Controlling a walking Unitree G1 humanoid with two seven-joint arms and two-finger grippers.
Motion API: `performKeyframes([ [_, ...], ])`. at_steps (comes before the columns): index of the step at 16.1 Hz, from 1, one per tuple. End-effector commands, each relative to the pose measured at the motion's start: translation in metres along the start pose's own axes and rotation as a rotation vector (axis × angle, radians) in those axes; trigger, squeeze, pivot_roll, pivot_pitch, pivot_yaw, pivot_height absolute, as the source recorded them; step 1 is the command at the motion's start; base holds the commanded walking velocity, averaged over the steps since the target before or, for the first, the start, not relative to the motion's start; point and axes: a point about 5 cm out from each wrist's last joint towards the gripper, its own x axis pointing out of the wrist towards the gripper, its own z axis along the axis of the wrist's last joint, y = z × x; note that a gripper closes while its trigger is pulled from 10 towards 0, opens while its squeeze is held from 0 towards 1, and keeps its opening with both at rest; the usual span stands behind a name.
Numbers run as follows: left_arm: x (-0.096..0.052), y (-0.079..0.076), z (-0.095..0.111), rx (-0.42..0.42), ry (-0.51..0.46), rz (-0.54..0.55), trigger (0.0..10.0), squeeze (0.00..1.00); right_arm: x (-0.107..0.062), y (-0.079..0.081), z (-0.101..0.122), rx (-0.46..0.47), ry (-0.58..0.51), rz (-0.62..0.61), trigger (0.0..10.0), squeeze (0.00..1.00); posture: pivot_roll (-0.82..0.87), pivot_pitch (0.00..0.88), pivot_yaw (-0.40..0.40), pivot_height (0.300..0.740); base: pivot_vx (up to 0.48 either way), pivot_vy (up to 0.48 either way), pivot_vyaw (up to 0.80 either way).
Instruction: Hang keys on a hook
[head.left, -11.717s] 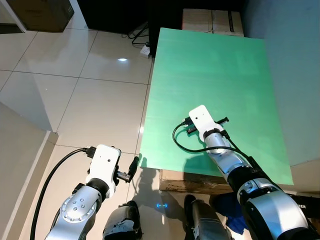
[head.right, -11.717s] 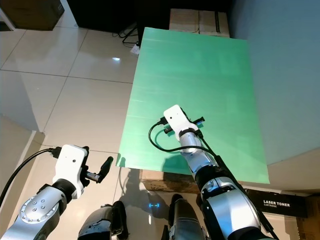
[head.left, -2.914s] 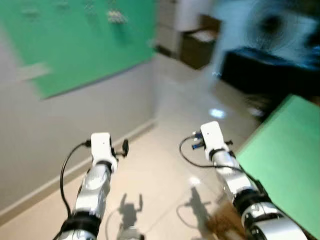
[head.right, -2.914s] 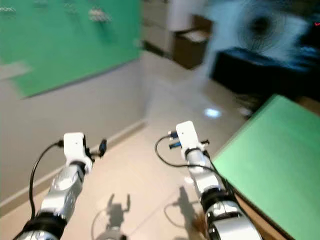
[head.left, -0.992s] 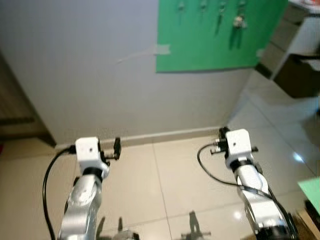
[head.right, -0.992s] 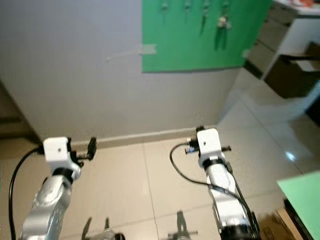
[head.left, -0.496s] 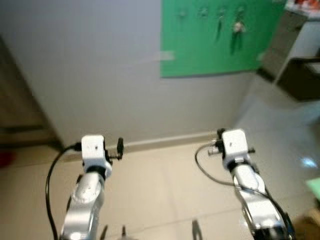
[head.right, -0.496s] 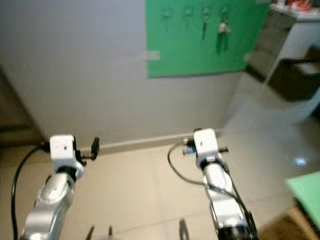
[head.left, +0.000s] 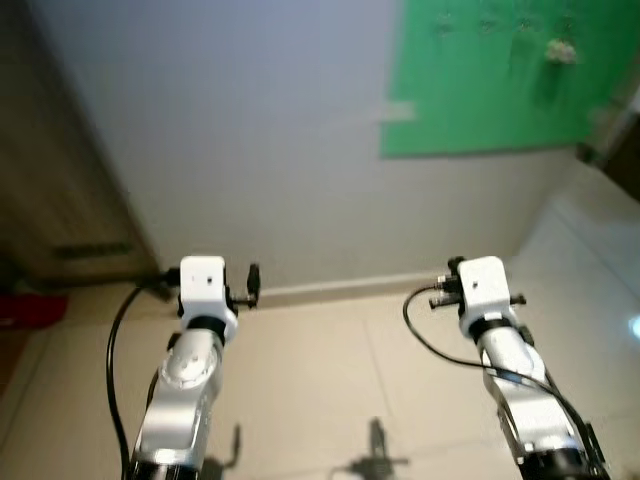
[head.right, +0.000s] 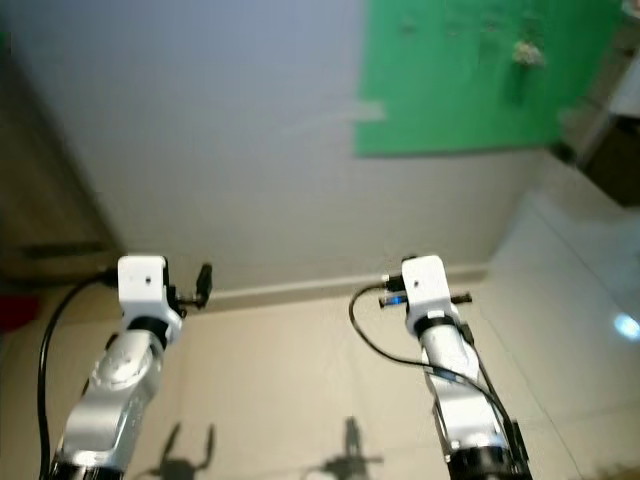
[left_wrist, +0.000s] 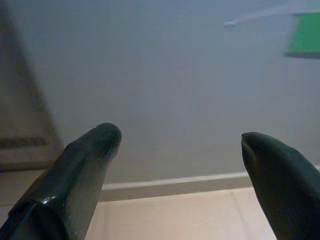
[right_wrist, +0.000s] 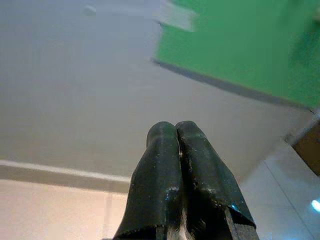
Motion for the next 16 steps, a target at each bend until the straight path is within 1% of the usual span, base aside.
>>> performKeyframes([
  [1, -0.001, 0.007, -0.001, 0.025, 0.017, 0.029, 10.0, 0.0, 0.002, 0.011, 0.005, 0.011, -0.014, 0.039, 0.0, 0.0, -0.12, 0.0, 0.017, 0.723, 0.375, 0.3, 0.0],
  [4, -0.002, 0.012, -0.004, 0.062, 0.048, 0.044, 10.0, 0.0, 0.001, 0.019, 0.006, 0.012, -0.017, 0.049, 0.0, 0.0, -0.12, 0.0, 0.019, 0.723, 0.379, 0.296, 0.0],
  [5, -0.002, 0.013, -0.005, 0.079, 0.059, 0.052, 10.0, 0.0, 0.0, 0.025, 0.006, 0.013, -0.019, 0.06, 0.0, 0.0, -0.11, 0.0, 0.021, 0.723, 0.398, 0.266, 0.0],
  [8, 0.001, 0.017, -0.008, 0.093, 0.092, 0.068, 10.0, 0.0, 0.002, 0.032, 0.006, 0.011, -0.021, 0.074, 0.0, 0.0, -0.11, 0.0, 0.021, 0.723, 0.429, 0.0, 0.0],
  [9, 0.003, 0.016, -0.007, 0.093, 0.092, 0.067, 10.0, 0.0, 0.003, 0.033, 0.007, 0.008, -0.025, 0.08, 0.0, 0.0, -0.1, 0.0, 0.019, 0.723, 0.428, 0.0, 0.0],
  [10, 0.005, 0.015, -0.002, 0.095, 0.073, 0.06, 10.0, 0.0, 0.004, 0.035, 0.009, 0.007, -0.032, 0.084, 0.0, 0.0, -0.09, 0.0, 0.021, 0.723, 0.428, 0.0, 0.0],
  [13, 0.004, 0.018, -0.001, 0.1, 0.079, 0.08, 10.0, 0.0, 0.002, 0.038, 0.007, 0.013, -0.024, 0.094, 0.0, 0.0, -0.07, 0.0, 0.018, 0.723, 0.428, 0.0, 0.0],
  [16, 0.004, 0.016, -0.004, 0.116, 0.093, 0.075, 10.0, 0.0, 0.002, 0.04, 0.006, 0.016, -0.017, 0.104, 0.0, 0.0, -0.07, 0.0, 0.016, 0.723, 0.428, 0.0, 0.0],
])
